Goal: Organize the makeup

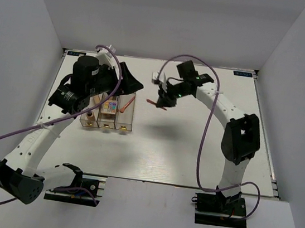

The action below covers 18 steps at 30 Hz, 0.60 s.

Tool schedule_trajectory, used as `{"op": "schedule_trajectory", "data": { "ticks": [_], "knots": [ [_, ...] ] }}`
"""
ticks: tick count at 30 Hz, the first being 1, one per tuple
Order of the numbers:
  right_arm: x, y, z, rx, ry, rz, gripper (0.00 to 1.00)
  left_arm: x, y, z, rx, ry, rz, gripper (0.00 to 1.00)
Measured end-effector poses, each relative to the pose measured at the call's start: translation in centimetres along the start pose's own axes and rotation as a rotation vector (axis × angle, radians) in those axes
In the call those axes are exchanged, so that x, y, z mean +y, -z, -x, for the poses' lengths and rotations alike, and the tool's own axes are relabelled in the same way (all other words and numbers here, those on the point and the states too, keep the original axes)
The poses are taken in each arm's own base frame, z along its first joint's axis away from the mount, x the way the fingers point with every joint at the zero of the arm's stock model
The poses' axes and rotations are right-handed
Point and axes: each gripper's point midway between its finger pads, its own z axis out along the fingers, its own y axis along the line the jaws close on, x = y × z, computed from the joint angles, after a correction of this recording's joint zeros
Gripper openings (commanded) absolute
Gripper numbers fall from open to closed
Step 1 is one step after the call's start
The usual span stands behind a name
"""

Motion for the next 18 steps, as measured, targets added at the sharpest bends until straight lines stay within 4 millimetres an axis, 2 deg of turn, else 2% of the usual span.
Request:
{"op": "schedule_trajectory", "data": {
  "ticks": [3,5,6,9,14,18],
  "knots": [
    [-2.4,-2.3,5.6,-0.113,-0.141,-0.056,0.00,-0.8,0.4,0.9,-0.025,-0.008,-0.018,0.90],
    [-4.4,-3.9,8.3,-0.186,-0.243,-0.091,0.00,-1.3,0.7,1.4,-0.039,-0.013,-0.027,0.90],
    [-5.2,-4.7,9.1,-0.214,-0.294,-0.103,0.00,-1.5,0.8,1.5,-0.045,-0.013,-0.032,0.90],
    [-6.1,-7.3,9.7,-0.267,-0.476,-0.118,0.00,-1.8,1.4,1.8,-0.058,-0.014,-0.039,0.90],
    [-6.8,-11.4,9.1,-0.307,-0.749,-0.131,0.00,-2.1,2.3,1.8,-0.069,-0.016,-0.038,0.90],
    [-7.1,-13.2,9.2,-0.331,-0.870,-0.160,0.00,-2.2,3.0,1.7,-0.075,-0.016,-0.033,0.91]
  ]
}}
